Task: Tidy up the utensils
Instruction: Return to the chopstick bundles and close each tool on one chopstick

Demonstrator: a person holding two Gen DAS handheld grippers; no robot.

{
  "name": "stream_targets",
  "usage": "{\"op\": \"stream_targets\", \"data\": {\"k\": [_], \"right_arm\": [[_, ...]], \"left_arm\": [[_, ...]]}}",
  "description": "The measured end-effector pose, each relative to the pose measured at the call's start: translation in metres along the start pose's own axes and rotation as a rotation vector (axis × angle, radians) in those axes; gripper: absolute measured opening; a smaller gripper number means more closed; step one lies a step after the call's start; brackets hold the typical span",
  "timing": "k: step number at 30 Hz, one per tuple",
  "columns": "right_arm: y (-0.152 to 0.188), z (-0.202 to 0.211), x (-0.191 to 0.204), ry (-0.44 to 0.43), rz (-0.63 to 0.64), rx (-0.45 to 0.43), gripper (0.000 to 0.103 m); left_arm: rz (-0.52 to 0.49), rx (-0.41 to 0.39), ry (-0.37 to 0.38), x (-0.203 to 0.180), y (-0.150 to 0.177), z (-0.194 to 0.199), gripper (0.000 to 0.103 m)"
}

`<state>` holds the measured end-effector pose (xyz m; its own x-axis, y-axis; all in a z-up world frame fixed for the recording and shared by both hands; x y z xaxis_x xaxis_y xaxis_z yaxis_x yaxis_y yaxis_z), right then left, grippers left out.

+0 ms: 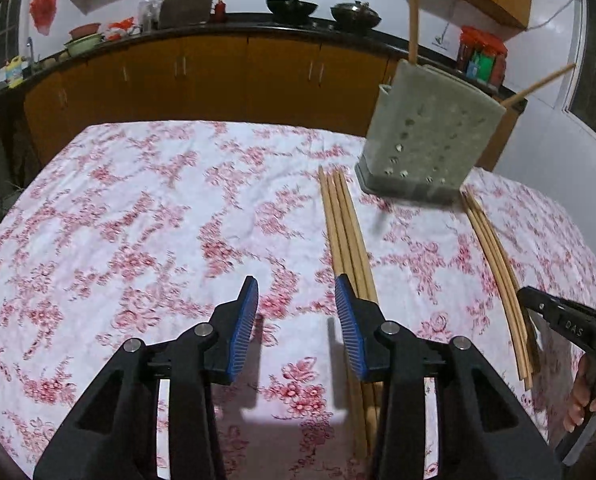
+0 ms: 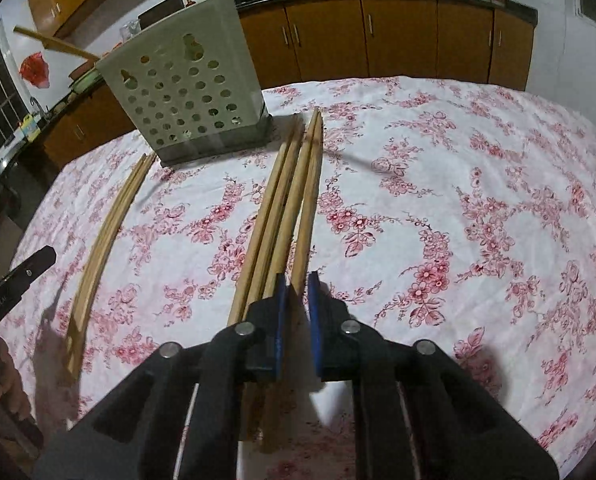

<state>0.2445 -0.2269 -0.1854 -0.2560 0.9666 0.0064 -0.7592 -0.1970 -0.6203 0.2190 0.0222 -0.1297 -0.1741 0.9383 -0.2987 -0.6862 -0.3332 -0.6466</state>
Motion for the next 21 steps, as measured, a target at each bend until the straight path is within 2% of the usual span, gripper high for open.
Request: {"op": "stream_targets", "data": {"k": [6, 14, 21], "right_arm": [[0.003, 0.004, -0.021, 0.093, -0.037, -0.006, 0.008], [0.006, 0.006, -0.031, 0.106, -0.052, -0.007, 0.008], [0.006, 0.006, -0.032, 0.104, -0.05, -0.005, 0.008]], "left_arm": [[-0.027, 0.04, 0.017, -0.009, 0.012, -0.007, 0.033], [-0.06, 0.076, 0.036, -0.017, 0.024, -0.01, 0.026], [-0.111, 0.098, 0.009, -0.02, 0.034, -0.014, 0.023]]}}
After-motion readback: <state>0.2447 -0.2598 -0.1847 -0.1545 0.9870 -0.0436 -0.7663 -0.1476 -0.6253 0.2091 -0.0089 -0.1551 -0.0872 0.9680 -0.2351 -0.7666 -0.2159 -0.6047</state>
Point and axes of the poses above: each gripper's, at about its wrist camera, not at the fingertips, and z roughly against the way its jaws point, x to its left, y to its underside, the point moved 8 cm from there along -z, roughly the way its jaws point, and after that the axes turned 15 degrees about z, right-handed, at the moved point
